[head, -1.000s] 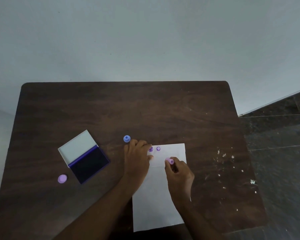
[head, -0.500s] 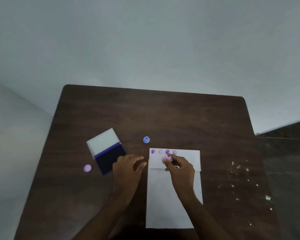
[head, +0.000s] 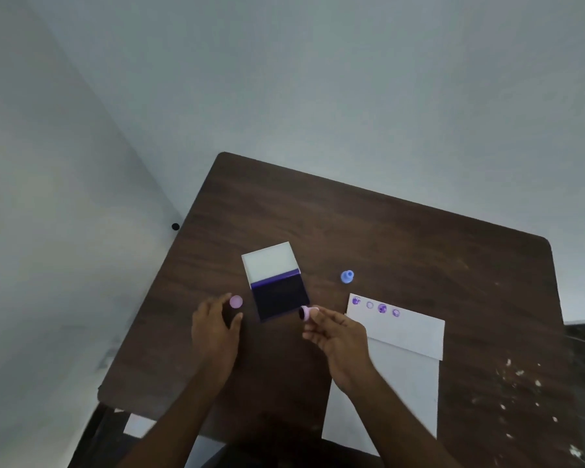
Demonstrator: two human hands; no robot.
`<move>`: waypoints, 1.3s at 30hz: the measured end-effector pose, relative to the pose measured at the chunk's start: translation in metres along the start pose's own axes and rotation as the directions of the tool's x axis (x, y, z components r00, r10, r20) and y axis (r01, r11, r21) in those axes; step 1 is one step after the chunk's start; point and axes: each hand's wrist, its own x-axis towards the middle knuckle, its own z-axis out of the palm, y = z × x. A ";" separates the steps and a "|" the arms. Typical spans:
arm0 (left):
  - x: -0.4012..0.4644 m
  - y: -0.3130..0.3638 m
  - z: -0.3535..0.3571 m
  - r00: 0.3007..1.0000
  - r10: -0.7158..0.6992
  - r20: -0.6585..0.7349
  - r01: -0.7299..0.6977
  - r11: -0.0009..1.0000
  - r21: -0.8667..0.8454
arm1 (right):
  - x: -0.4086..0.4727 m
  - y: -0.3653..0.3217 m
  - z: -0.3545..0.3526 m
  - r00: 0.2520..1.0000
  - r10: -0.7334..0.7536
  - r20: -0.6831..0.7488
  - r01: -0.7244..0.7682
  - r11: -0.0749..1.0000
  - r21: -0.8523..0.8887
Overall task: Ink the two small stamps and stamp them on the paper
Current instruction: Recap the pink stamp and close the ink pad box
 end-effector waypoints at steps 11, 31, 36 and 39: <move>0.015 -0.013 -0.004 0.993 0.103 0.065 -0.107 0.992 0.059 | 0.004 0.015 0.040 0.993 0.116 0.038 -0.117 0.992 0.042; -0.009 0.014 -0.031 0.957 -0.039 0.289 0.097 0.977 -0.190 | 0.009 0.025 0.074 0.993 0.118 0.021 -0.118 0.993 0.029; -0.012 0.016 -0.026 0.920 -0.061 0.388 0.152 0.966 -0.210 | 0.009 0.027 0.077 0.994 0.109 0.005 -0.110 0.994 0.019; -0.014 0.018 -0.029 0.903 -0.072 0.424 0.177 0.961 -0.212 | 0.008 0.026 0.079 0.995 0.093 0.031 -0.094 0.995 0.026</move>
